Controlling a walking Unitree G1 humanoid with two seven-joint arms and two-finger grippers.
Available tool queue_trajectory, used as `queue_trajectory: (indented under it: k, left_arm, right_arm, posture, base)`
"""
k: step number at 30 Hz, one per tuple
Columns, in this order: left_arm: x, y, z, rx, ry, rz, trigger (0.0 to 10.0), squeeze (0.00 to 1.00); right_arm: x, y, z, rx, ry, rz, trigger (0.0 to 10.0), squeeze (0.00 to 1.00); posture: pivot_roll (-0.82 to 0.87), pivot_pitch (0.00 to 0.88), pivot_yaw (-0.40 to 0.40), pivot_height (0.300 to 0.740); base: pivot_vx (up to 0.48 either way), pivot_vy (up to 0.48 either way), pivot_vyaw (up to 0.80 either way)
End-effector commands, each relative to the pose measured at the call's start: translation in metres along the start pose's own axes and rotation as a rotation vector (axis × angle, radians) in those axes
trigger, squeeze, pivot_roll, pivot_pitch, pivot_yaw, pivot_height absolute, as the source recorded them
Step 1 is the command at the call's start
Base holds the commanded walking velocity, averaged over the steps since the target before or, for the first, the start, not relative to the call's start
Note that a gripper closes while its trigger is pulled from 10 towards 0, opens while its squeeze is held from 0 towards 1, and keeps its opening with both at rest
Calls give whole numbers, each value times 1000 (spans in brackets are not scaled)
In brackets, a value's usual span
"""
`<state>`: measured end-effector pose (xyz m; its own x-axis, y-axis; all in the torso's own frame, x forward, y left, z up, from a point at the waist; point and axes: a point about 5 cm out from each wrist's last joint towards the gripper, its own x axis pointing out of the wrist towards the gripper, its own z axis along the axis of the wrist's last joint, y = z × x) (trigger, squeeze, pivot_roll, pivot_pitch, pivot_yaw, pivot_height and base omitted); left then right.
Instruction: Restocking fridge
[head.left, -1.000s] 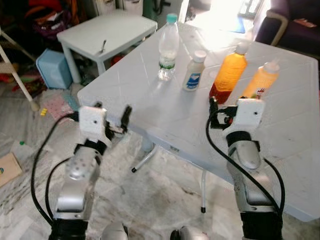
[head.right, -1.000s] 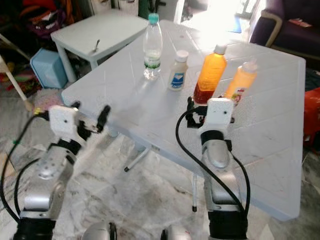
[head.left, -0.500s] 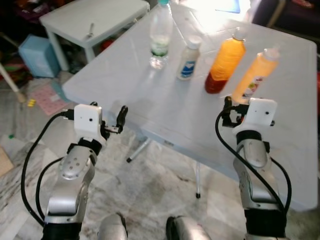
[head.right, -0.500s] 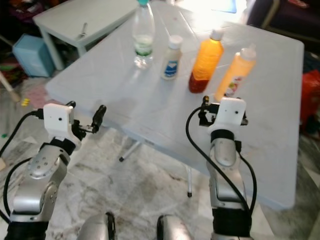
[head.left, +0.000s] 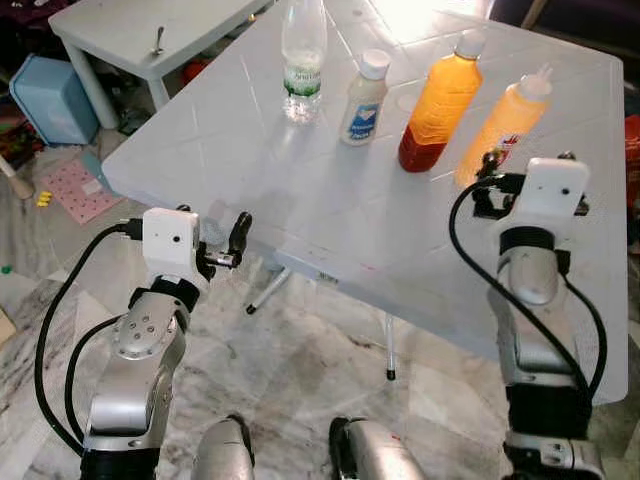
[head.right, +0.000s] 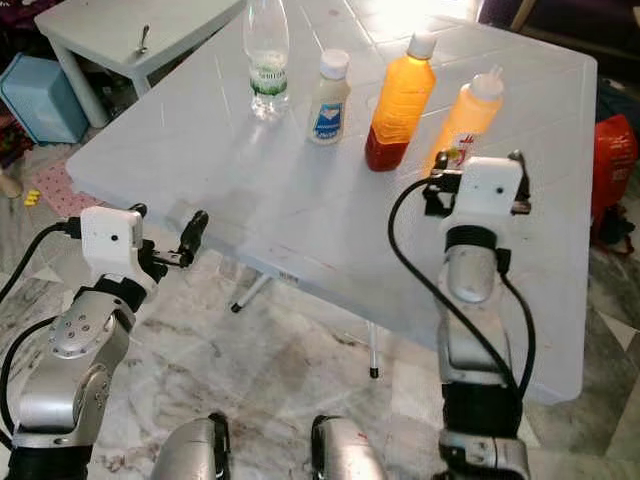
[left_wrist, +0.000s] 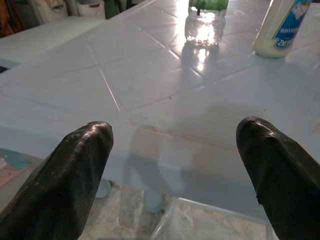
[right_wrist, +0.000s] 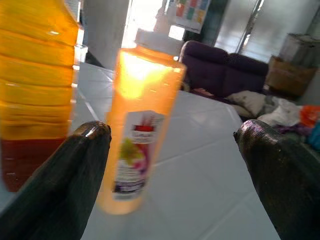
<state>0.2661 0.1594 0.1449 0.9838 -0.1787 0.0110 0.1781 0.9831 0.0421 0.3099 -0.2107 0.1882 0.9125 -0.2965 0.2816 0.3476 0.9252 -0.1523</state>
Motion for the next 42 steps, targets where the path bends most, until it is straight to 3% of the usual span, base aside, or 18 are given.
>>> queue_trajectory:
  k: [1, 10, 18, 19, 20, 29, 30, 31, 32, 42]
  left_arm:
    - [-2, -1, 4, 17, -4, -17, 10000, 0]
    - [-3, -1, 4, 28, -2, -20, 10000, 0]
    - [-4, 2, 6, 41, 3, -15, 10000, 0]
    - [-4, 2, 7, 42, 3, -14, 10000, 0]
    - [-4, 3, 7, 42, 3, -14, 10000, 0]
    - [-3, 1, 8, 45, 3, -20, 10000, 0]
    - [-2, 1, 8, 45, 3, -21, 10000, 0]
    - [-2, 1, 8, 45, 4, -21, 10000, 0]
    - [-2, 1, 8, 44, 5, -22, 10000, 0]
    - [0, 0, 10, 45, 0, -22, 10000, 0]
  right_arm:
    - [5, -10, 1, -16, -16, -44, 10000, 0]
    - [24, -18, 7, -10, -50, -40, 10000, 0]
    - [32, -10, 12, 5, -82, 25, 10000, 0]
    - [32, -9, 12, 8, -85, 30, 10000, 902]
    - [32, -8, 12, 17, -89, 41, 10000, 1000]
    - [31, -3, 13, 22, -103, 86, 10000, 1000]
    - [33, -3, 14, 20, -103, 89, 10000, 910]
    - [33, -3, 14, 20, -105, 91, 10000, 910]
    - [36, -5, 16, 20, -108, 96, 10000, 0]
    - [49, -7, 20, 37, -112, 105, 10000, 0]
  posture:
    - [32, 215, -15, 740]
    - [43, 231, -6, 740]
    - [55, 242, 4, 740]
    - [55, 242, 4, 740]
    - [56, 244, 7, 740]
    - [54, 247, 11, 740]
    - [56, 248, 12, 740]
    - [55, 248, 13, 740]
    - [55, 248, 13, 740]
    - [60, 252, 11, 740]
  base:
    - [0, 0, 0]
    - [0, 0, 0]
    - [0, 0, 0]
    - [0, 0, 0]
    - [0, 0, 0]
    - [0, 0, 0]
    - [0, 0, 0]
    - [0, 0, 0]
    - [0, 0, 0]
    - [0, 0, 0]
